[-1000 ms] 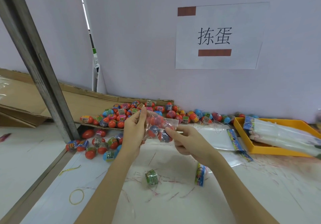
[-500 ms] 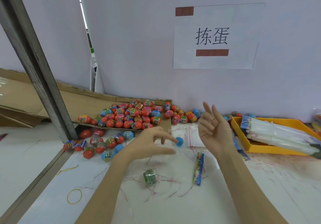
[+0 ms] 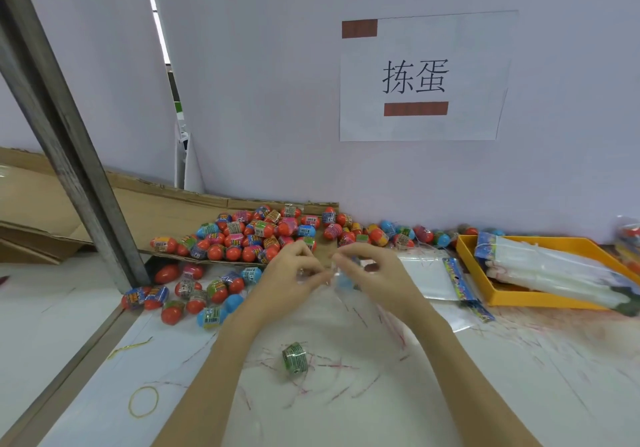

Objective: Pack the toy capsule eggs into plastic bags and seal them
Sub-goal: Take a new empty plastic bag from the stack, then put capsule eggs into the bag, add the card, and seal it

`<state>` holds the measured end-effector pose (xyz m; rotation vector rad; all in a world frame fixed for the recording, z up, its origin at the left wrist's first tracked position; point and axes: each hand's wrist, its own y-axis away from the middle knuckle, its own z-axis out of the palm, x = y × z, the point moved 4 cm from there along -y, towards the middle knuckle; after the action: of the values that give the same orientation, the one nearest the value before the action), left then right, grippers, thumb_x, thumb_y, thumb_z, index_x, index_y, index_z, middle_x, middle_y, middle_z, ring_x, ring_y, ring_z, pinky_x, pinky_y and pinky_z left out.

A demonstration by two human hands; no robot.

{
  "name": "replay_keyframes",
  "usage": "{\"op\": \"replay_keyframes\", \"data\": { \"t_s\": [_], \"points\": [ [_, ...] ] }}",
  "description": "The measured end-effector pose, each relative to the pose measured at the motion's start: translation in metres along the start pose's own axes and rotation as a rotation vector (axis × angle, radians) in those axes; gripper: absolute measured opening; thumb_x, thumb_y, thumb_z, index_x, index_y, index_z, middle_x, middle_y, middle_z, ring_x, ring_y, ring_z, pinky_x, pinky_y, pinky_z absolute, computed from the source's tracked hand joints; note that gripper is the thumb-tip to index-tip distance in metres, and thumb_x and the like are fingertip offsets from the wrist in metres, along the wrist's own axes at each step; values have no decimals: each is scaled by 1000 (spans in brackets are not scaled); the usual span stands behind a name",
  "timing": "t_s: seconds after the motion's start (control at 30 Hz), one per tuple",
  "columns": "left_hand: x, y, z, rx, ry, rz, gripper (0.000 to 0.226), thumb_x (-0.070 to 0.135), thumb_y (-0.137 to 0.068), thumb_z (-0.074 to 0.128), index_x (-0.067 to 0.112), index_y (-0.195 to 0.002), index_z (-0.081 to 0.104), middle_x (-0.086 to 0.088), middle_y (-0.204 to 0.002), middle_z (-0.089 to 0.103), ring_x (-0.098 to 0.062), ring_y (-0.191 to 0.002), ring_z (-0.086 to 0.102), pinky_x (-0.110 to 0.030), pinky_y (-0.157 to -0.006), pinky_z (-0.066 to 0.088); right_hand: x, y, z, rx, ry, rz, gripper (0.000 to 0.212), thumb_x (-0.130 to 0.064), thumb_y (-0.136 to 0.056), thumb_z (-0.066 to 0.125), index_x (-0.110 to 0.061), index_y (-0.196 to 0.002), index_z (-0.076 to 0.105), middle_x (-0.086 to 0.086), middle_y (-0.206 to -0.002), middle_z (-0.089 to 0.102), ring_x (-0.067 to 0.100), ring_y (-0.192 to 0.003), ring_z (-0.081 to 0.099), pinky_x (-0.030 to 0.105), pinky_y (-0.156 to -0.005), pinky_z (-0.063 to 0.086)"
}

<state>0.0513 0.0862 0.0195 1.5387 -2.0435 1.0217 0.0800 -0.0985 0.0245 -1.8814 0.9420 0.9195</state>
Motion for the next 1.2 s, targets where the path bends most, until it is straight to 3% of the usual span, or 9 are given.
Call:
{"op": "replay_keyframes", "data": {
  "t_s": [0.1, 0.2, 0.3, 0.4, 0.67, 0.77, 0.9, 1.0, 1.2],
  "points": [
    [-4, -2, -9, 110, 1, -15, 21, 39, -94, 72, 21, -87, 80, 5, -100, 55, -11, -104, 46, -17, -91, 36, -2, 1, 14, -100, 229, -75, 20, -46, -88, 78, -48, -107, 73, -33, -102, 70, -11, -102, 59, 8, -85, 42],
    [-8, -2, -14, 132, 160, -122, 40, 59, -98, 53, 29, -93, 80, 11, -107, 64, -5, -110, 52, -25, -99, 42, 2, -3, 12, 44, 276, -84, 9, -20, -94, 75, -26, -100, 79, -22, -87, 71, -5, -86, 61, 14, -75, 42],
    [-7, -7, -17, 196, 561, -299, 66, 70, -98, 34, 25, -118, 77, 12, -105, 79, -3, -103, 70, -23, -94, 47, 4, -5, -2, 182, 78, -24, 17, -22, -101, 66, -22, -90, 78, -4, -79, 74, 20, -78, 69, 37, -72, 56],
    [-5, -8, -13, 166, 716, -323, 42, 44, -104, 58, 15, -133, 67, -2, -110, 80, -23, -105, 75, -37, -93, 58, 4, -4, -8, 164, -193, 63, 25, -27, -104, 62, -20, -88, 80, 6, -80, 77, 34, -80, 72, 44, -76, 60],
    [3, -2, 10, 279, 842, -282, 25, 26, -97, 72, 4, -108, 76, -9, -94, 78, -17, -83, 72, -28, -76, 57, -4, 1, 13, -91, -210, 91, 33, -42, -103, 60, -33, -80, 81, -12, -72, 75, 9, -68, 69, 13, -70, 50],
    [-3, 0, 1, 346, 757, -276, 18, 22, -98, 73, 4, -97, 76, -11, -83, 74, -17, -72, 66, -28, -70, 58, 1, -3, 12, 16, -106, 103, 28, -51, -99, 61, -32, -86, 76, -5, -75, 71, 19, -71, 65, 39, -78, 57],
    [-1, 0, -4, 306, 643, -194, 31, 28, -91, 82, 8, -76, 63, -8, -65, 60, -16, -58, 54, -27, -60, 51, -3, -1, 0, 338, 94, -58, 31, -34, -94, 75, -27, -121, 61, -13, -111, 67, 2, -103, 63, 19, -85, 52],
    [4, -1, 1, 220, 602, -141, 36, 35, -86, 85, 14, -71, 60, -4, -62, 57, -14, -55, 51, -24, -56, 48, -17, 1, 3, 355, 257, -314, 27, -19, -97, 71, -22, -124, 66, -12, -120, 64, 8, -116, 59, 21, -98, 46],
    [0, -2, -6, 174, 493, -77, 29, 45, -84, 85, 26, -72, 67, 6, -64, 59, -9, -59, 50, -21, -56, 45, -21, 2, 10, 290, 186, -272, 19, -13, -95, 73, -24, -111, 72, -16, -103, 69, 2, -96, 63, 12, -85, 46]
  ]
}}
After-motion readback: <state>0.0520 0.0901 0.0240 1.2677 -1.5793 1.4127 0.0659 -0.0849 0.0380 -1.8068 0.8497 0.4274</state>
